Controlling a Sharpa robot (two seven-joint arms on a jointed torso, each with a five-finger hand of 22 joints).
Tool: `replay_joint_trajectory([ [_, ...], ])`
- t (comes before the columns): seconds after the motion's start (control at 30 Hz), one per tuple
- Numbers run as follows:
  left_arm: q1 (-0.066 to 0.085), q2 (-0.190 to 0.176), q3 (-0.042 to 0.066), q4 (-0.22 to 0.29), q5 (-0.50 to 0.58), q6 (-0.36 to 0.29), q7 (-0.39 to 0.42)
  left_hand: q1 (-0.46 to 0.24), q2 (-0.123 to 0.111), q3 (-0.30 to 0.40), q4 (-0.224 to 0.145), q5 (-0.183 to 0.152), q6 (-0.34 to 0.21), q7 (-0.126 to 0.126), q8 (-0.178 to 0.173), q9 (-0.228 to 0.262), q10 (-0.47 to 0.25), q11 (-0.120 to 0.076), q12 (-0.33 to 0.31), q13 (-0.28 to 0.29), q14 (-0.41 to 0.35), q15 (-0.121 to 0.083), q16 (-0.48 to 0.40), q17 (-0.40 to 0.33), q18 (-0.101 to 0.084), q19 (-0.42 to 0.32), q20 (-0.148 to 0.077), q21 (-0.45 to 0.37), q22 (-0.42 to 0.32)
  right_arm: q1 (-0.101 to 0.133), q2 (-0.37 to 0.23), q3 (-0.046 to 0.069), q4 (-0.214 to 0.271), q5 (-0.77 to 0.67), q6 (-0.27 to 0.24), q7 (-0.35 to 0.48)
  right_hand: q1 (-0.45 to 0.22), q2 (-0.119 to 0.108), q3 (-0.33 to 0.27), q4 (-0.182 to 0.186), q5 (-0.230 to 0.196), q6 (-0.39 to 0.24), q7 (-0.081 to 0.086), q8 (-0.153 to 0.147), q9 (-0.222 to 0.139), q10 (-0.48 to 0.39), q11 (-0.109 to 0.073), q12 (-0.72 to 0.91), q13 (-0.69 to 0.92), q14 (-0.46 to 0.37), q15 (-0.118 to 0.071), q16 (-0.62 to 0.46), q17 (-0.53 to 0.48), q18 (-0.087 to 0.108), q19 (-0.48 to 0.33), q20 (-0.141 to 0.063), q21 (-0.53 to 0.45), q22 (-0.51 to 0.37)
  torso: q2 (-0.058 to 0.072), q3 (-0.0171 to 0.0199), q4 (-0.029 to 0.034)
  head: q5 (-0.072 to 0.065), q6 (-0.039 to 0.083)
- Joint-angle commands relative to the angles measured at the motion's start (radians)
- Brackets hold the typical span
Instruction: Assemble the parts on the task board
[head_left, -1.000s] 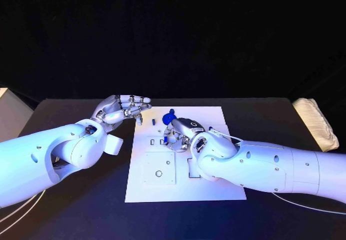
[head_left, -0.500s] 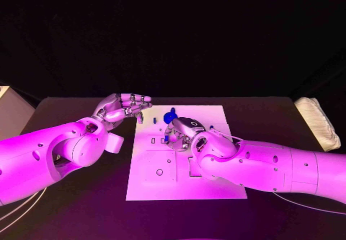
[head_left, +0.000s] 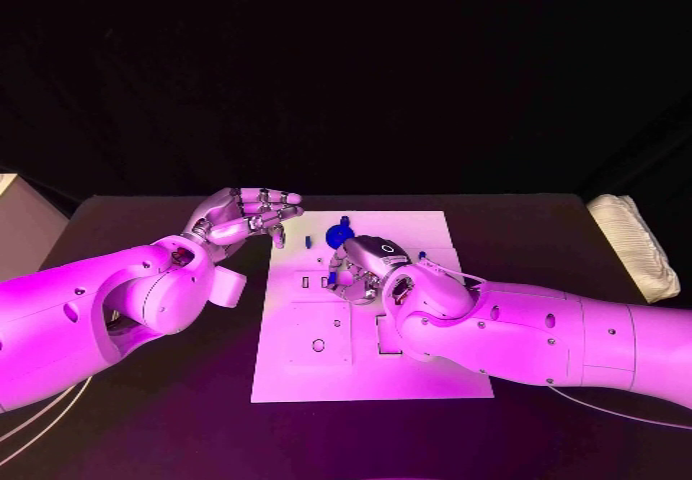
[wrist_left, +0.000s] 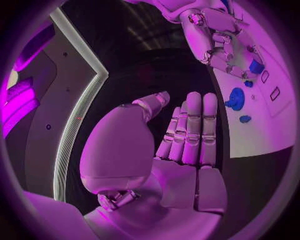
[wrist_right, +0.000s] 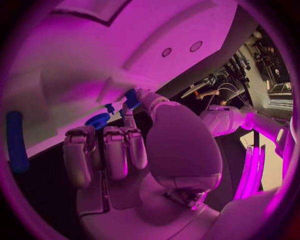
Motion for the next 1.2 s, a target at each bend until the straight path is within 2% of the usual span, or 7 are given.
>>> replay_joint_trajectory([
  [0.03, 0.001, 0.001, 0.0, 0.001, -0.004, 0.015, 0.005, -0.004, 0.009, 0.003, 0.003, 0.002, 0.0, 0.004, 0.007, 0.001, -0.008, -0.001, 0.006, 0.001, -0.008, 0.001, 0.006, -0.002, 0.011, -0.006, 0.002, 0.006, 0.001, -0.002, -0.001, -0.002, -0.002, -0.015, 0.007, 0.011, -0.003, -0.017, -0.007, 0.001, -0.008, -0.014, 0.002, -0.008, -0.004, 0.1, 0.008, -0.005, 0.256, 0.097, 0.007, -0.002, 0.232, -0.014, 0.104, 0.0, 0.003, 0.262, 0.0, -0.0002, 0.001, 0.0, 0.0],
  [0.4, 0.001, 0.001, 0.0, 0.001, -0.004, 0.018, 0.002, -0.004, 0.009, 0.003, 0.003, 0.002, 0.0, 0.004, 0.007, 0.001, -0.008, -0.001, 0.006, 0.001, -0.008, 0.001, 0.006, -0.002, 0.011, -0.006, 0.002, 0.006, 0.001, -0.002, -0.001, -0.002, -0.001, -0.008, -0.04, 0.031, -0.022, -0.036, -0.12, 0.047, -0.073, -0.088, 0.028, -0.047, -0.022, 0.057, 0.033, -0.071, 0.214, 0.097, 0.029, -0.003, 0.233, -0.011, 0.097, 0.022, -0.009, 0.254, 0.0, -0.0004, 0.0012, -0.001, 0.001],
  [0.8, 0.001, 0.004, 0.0, -0.006, -0.008, 0.016, -0.004, -0.004, 0.008, 0.004, 0.002, 0.003, -0.001, 0.005, 0.006, 0.001, -0.011, -0.001, 0.006, 0.001, -0.009, 0.001, 0.009, -0.004, 0.012, -0.009, 0.003, 0.008, 0.001, -0.003, -0.022, -0.002, 0.024, 0.023, -0.119, 0.094, 0.046, -0.01, -0.37, 0.143, -0.095, -0.162, 0.052, -0.084, -0.035, 0.015, 0.054, -0.125, 0.175, 0.096, 0.046, -0.004, 0.232, -0.003, 0.083, 0.037, -0.038, 0.235, -0.002, 0.0002, 0.0001, 0.001, 0.006],
  [0.97, 0.001, 0.014, 0.0, -0.016, -0.032, -0.022, -0.054, -0.012, 0.008, 0.001, 0.007, 0.002, -0.015, 0.009, 0.001, 0.0, 0.021, -0.002, 0.032, 0.012, -0.008, 0.001, 0.017, -0.007, 0.01, -0.004, 0.003, 0.018, 0.01, 0.001, -0.073, 0.001, 0.074, 0.083, -0.167, 0.19, 0.076, 0.019, -0.358, 0.139, -0.084, -0.148, 0.049, -0.072, -0.033, 0.016, 0.053, -0.123, 0.175, 0.096, 0.047, -0.004, 0.232, -0.002, 0.08, 0.039, -0.043, 0.232, -0.005, 0.0028, -0.0048, 0.007, 0.013],
  [1.1, 0.001, 0.033, -0.002, -0.033, -0.062, -0.06, -0.162, -0.035, 0.027, -0.058, 0.025, 0.0, 0.021, -0.01, 0.062, 0.027, 0.103, -0.027, 0.196, 0.11, 0.088, -0.022, 0.182, 0.121, -0.011, 0.092, -0.012, 0.102, 0.127, 0.022, -0.132, 0.007, 0.119, 0.198, -0.164, 0.261, 0.101, 0.037, -0.342, 0.136, -0.062, -0.138, 0.046, -0.06, -0.032, 0.01, 0.05, -0.129, 0.169, 0.095, 0.044, -0.006, 0.226, 0.004, 0.069, 0.037, -0.065, 0.218, -0.016, 0.0062, -0.0115, 0.02, 0.011],
  [1.17, 0.001, 0.046, -0.003, -0.044, -0.112, -0.053, -0.228, -0.045, 0.059, -0.106, 0.06, 0.013, -0.007, -0.035, 0.182, 0.079, -0.039, -0.038, 0.569, 0.38, 0.143, -0.033, 0.378, 0.321, -0.019, 0.119, -0.017, 0.15, 0.183, 0.039, -0.166, 0.009, 0.14, 0.266, -0.14, 0.293, 0.104, 0.038, -0.34, 0.136, -0.06, -0.137, 0.046, -0.058, -0.032, 0.01, 0.05, -0.129, 0.169, 0.095, 0.044, -0.006, 0.226, 0.004, 0.069, 0.037, -0.066, 0.217, -0.022, 0.0077, -0.0144, 0.02, 0.012],
  [1.2, 0.001, 0.054, -0.003, -0.052, -0.152, -0.042, -0.275, -0.055, 0.05, -0.107, 0.079, 0.008, -0.029, -0.019, 0.225, 0.098, -0.092, -0.042, 0.675, 0.448, 0.16, -0.025, 0.415, 0.366, -0.023, 0.128, -0.018, 0.163, 0.2, 0.051, -0.187, 0.01, 0.152, 0.305, -0.118, 0.307, 0.108, 0.042, -0.337, 0.135, -0.056, -0.135, 0.045, -0.055, -0.032, 0.008, 0.049, -0.13, 0.168, 0.094, 0.044, -0.007, 0.223, 0.006, 0.064, 0.037, -0.074, 0.211, -0.026, 0.0082, -0.0161, 0.023, 0.009],
])
